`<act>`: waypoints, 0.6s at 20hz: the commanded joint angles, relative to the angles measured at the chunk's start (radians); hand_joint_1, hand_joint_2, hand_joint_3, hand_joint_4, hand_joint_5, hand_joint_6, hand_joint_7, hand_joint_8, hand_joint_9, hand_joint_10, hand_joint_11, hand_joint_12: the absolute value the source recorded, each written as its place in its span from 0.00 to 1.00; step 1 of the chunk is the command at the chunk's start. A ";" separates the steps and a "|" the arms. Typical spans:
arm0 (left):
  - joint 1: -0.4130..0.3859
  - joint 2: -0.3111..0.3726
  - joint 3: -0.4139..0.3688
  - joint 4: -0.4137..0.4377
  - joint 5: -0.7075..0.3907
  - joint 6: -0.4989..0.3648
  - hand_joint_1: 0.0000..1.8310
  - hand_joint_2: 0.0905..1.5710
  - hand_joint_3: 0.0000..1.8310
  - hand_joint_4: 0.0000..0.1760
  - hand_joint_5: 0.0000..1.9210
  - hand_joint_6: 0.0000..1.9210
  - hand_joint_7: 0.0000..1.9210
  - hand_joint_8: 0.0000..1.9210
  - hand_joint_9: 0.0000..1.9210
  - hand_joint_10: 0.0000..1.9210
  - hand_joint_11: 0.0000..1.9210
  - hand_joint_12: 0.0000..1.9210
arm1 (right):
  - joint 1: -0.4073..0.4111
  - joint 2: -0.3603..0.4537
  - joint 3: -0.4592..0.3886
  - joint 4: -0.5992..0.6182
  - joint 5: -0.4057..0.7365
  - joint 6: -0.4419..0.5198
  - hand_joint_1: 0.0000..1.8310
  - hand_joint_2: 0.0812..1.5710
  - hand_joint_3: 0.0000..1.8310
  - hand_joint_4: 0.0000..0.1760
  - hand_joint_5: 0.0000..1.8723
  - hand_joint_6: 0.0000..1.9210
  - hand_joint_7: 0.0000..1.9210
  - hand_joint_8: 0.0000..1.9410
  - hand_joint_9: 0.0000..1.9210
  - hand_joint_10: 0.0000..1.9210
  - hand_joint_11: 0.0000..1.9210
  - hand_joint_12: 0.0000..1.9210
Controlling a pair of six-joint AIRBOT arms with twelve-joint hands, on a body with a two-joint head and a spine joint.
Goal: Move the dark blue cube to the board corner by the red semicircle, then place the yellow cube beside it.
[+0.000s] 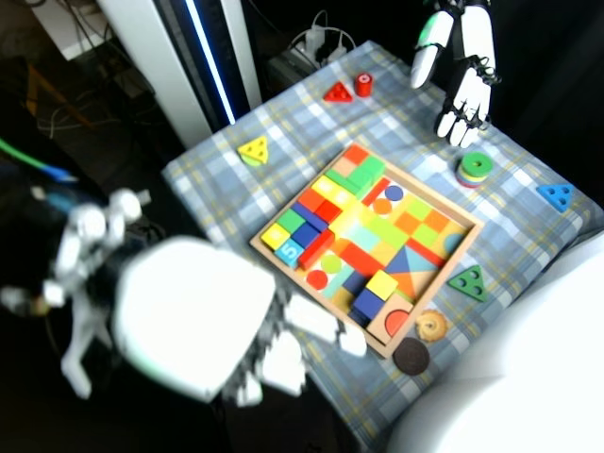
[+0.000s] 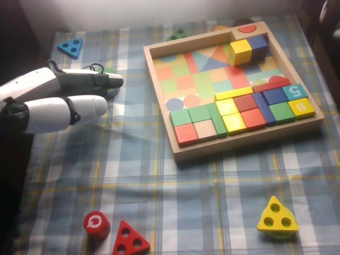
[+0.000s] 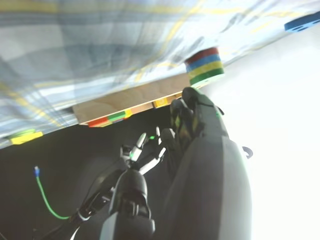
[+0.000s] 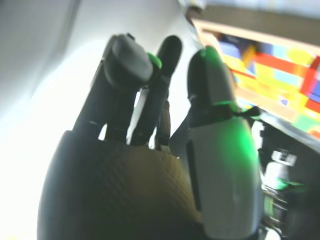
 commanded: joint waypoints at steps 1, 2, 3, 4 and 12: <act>-0.012 -0.010 0.007 -0.017 -0.113 -0.007 0.22 0.82 0.00 0.13 0.26 0.00 0.21 0.00 0.23 0.01 0.11 0.23 | -0.017 0.025 -0.021 0.097 0.155 -0.041 0.62 0.69 0.00 0.00 0.20 0.00 0.61 1.00 0.69 1.00 0.71 1.00; -0.016 -0.015 0.010 -0.017 -0.116 -0.007 0.23 0.82 0.00 0.12 0.26 0.00 0.21 0.00 0.23 0.00 0.11 0.22 | -0.047 0.046 -0.050 0.166 0.189 -0.087 0.62 0.70 0.01 0.00 0.20 0.00 0.61 1.00 0.69 1.00 0.71 1.00; -0.020 -0.019 0.012 -0.018 -0.122 -0.007 0.25 0.82 0.00 0.06 0.27 0.00 0.22 0.00 0.24 0.00 0.13 0.21 | -0.085 0.076 -0.098 0.271 0.220 -0.199 0.60 0.74 0.01 0.00 0.23 0.00 0.58 1.00 0.66 1.00 0.67 1.00; -0.020 -0.020 0.012 -0.022 -0.130 -0.007 0.20 0.83 0.00 0.17 0.25 0.00 0.20 0.00 0.22 0.00 0.11 0.19 | -0.116 0.098 -0.146 0.378 0.251 -0.325 0.59 0.76 0.00 0.00 0.26 0.01 0.50 1.00 0.59 1.00 0.62 1.00; 0.043 -0.018 -0.011 -0.130 -0.217 0.026 0.20 0.83 0.00 0.18 0.24 0.00 0.14 0.00 0.05 0.00 0.01 0.11 | -0.489 0.145 -0.393 0.893 0.792 -0.777 0.00 0.81 0.00 0.06 0.13 0.00 0.18 0.00 0.18 0.01 0.01 0.40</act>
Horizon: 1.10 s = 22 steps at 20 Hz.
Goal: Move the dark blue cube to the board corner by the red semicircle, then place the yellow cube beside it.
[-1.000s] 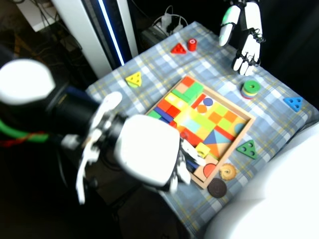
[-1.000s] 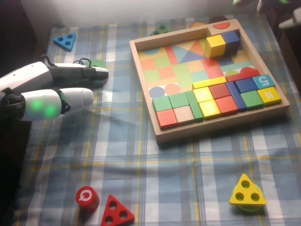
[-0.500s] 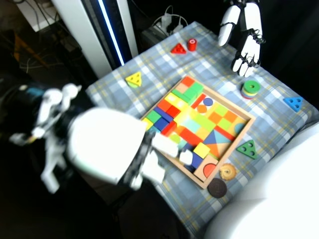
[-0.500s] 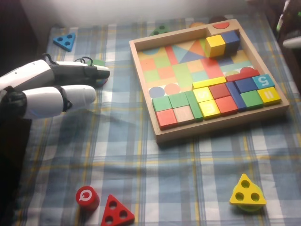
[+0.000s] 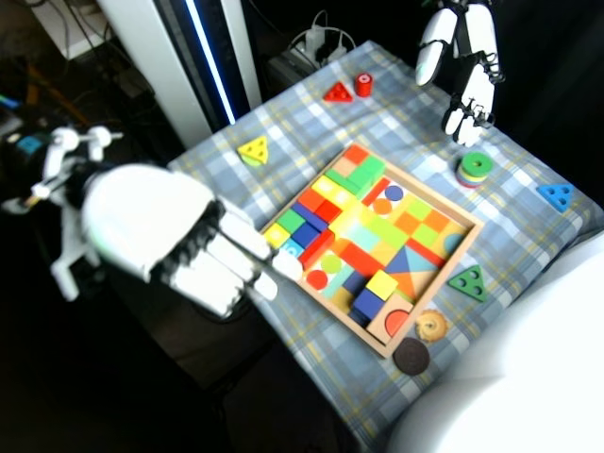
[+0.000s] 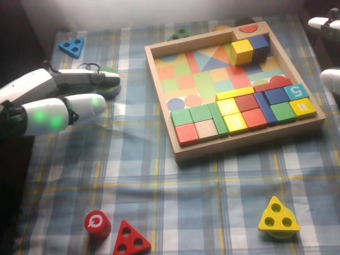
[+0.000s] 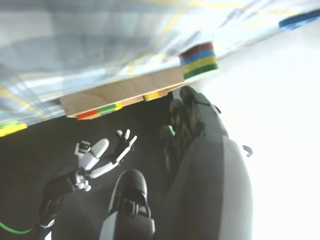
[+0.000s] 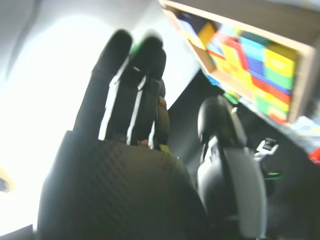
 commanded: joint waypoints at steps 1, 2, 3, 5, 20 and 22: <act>0.001 0.002 -0.007 -0.035 -0.148 0.016 0.19 0.83 0.00 0.14 0.24 0.00 0.12 0.00 0.04 0.00 0.00 0.08 | -0.015 -0.006 -0.001 0.040 0.246 -0.009 0.00 0.79 0.00 0.12 0.13 0.00 0.17 0.00 0.16 0.00 0.00 0.36; 0.012 0.003 -0.012 -0.053 -0.162 0.030 0.22 0.83 0.00 0.03 0.25 0.00 0.12 0.00 0.03 0.00 0.00 0.04 | -0.041 -0.017 -0.005 0.061 0.288 -0.009 0.00 0.80 0.00 0.05 0.13 0.00 0.17 0.00 0.15 0.00 0.00 0.33; 0.025 0.002 -0.014 -0.068 -0.182 0.039 0.25 0.83 0.00 0.04 0.25 0.00 0.12 0.00 0.03 0.00 0.00 0.02 | -0.060 -0.026 -0.009 0.079 0.325 -0.009 0.00 0.80 0.00 0.04 0.12 0.00 0.15 0.00 0.13 0.00 0.00 0.27; 0.054 -0.012 -0.009 -0.096 -0.227 0.040 0.26 0.82 0.00 0.04 0.25 0.00 0.13 0.00 0.03 0.00 0.01 0.03 | -0.102 -0.038 -0.029 0.109 0.398 -0.009 0.00 0.77 0.00 0.18 0.11 0.00 0.15 0.00 0.12 0.00 0.01 0.23; 0.185 -0.113 0.012 -0.241 -0.508 0.048 0.29 0.81 0.00 0.00 0.24 0.00 0.14 0.00 0.07 0.00 0.00 0.05 | -0.325 -0.099 -0.175 0.328 0.792 -0.050 0.06 0.75 0.00 0.81 0.18 0.00 0.15 0.00 0.10 0.00 0.00 0.20; 0.193 -0.108 0.002 -0.233 -0.536 0.048 0.30 0.80 0.00 0.00 0.24 0.00 0.15 0.00 0.07 0.00 0.00 0.06 | -0.323 -0.099 -0.181 0.320 0.792 -0.050 0.17 0.78 0.00 0.50 0.22 0.00 0.18 0.00 0.13 0.01 0.02 0.23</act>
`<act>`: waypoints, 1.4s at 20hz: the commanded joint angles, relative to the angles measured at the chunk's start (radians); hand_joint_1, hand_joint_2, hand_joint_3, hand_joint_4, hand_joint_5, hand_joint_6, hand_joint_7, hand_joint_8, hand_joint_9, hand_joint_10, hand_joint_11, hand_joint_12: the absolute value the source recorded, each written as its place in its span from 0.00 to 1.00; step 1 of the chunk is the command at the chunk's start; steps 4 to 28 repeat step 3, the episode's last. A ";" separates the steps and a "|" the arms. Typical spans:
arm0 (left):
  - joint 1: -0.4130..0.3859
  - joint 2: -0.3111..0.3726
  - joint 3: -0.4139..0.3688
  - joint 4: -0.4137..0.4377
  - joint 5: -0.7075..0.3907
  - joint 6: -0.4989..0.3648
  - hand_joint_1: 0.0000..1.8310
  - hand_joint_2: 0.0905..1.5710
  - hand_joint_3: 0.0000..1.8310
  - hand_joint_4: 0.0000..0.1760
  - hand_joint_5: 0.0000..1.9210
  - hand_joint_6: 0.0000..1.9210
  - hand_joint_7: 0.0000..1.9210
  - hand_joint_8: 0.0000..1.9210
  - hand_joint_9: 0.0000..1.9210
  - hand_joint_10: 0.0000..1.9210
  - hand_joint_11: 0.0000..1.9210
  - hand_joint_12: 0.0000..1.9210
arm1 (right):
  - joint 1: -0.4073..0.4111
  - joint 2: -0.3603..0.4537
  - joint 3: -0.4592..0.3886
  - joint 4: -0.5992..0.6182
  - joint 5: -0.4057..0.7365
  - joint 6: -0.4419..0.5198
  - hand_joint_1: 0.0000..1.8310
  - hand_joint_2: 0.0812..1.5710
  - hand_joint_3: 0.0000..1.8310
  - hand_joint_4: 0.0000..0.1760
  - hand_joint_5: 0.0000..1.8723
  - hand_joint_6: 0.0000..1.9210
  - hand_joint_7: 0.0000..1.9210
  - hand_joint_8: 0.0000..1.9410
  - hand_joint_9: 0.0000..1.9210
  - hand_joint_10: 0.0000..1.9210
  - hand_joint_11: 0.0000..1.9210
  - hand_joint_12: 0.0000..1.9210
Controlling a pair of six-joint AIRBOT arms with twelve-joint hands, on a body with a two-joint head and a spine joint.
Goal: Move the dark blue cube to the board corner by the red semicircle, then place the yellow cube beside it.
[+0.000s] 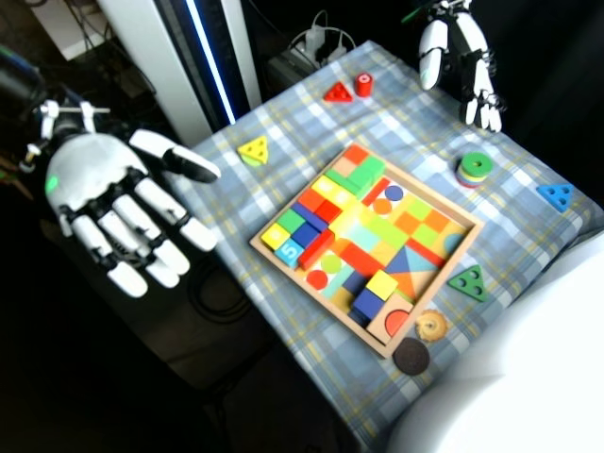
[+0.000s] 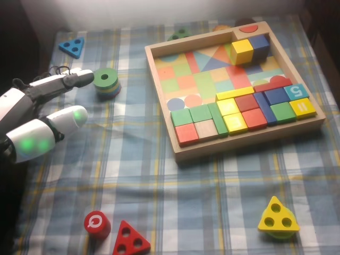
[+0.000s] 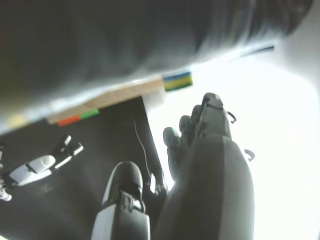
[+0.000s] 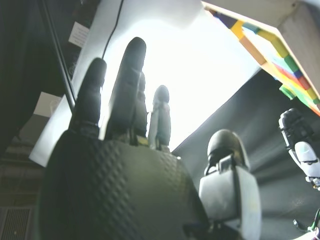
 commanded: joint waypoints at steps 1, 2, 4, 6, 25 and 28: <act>-0.003 0.007 -0.005 0.004 -0.149 -0.005 0.30 0.80 0.00 0.00 0.24 0.00 0.15 0.00 0.08 0.00 0.00 0.06 | 0.009 0.007 -0.005 -0.032 0.129 0.002 0.19 0.79 0.00 0.43 0.22 0.01 0.19 0.00 0.14 0.01 0.04 0.24; 0.001 0.008 -0.008 0.000 -0.154 -0.005 0.28 0.81 0.00 0.00 0.24 0.00 0.15 0.00 0.07 0.00 0.00 0.06 | 0.010 0.007 -0.006 -0.031 0.129 0.002 0.22 0.79 0.00 0.29 0.24 0.00 0.21 0.00 0.16 0.00 0.04 0.26; 0.005 0.007 -0.004 -0.011 -0.144 -0.005 0.26 0.81 0.00 0.00 0.23 0.00 0.14 0.00 0.07 0.00 0.00 0.05 | 0.010 0.004 -0.006 -0.026 0.129 0.004 0.25 0.79 0.00 0.29 0.25 0.00 0.21 0.00 0.17 0.00 0.02 0.30; 0.005 0.007 -0.004 -0.011 -0.144 -0.005 0.26 0.81 0.00 0.00 0.23 0.00 0.14 0.00 0.07 0.00 0.00 0.05 | 0.010 0.004 -0.006 -0.026 0.129 0.004 0.25 0.79 0.00 0.29 0.25 0.00 0.21 0.00 0.17 0.00 0.02 0.30; 0.005 0.007 -0.004 -0.011 -0.144 -0.005 0.26 0.81 0.00 0.00 0.23 0.00 0.14 0.00 0.07 0.00 0.00 0.05 | 0.010 0.004 -0.006 -0.026 0.129 0.004 0.25 0.79 0.00 0.29 0.25 0.00 0.21 0.00 0.17 0.00 0.02 0.30; 0.005 0.007 -0.004 -0.011 -0.144 -0.005 0.26 0.81 0.00 0.00 0.23 0.00 0.14 0.00 0.07 0.00 0.00 0.05 | 0.010 0.004 -0.006 -0.026 0.129 0.004 0.25 0.79 0.00 0.29 0.25 0.00 0.21 0.00 0.17 0.00 0.02 0.30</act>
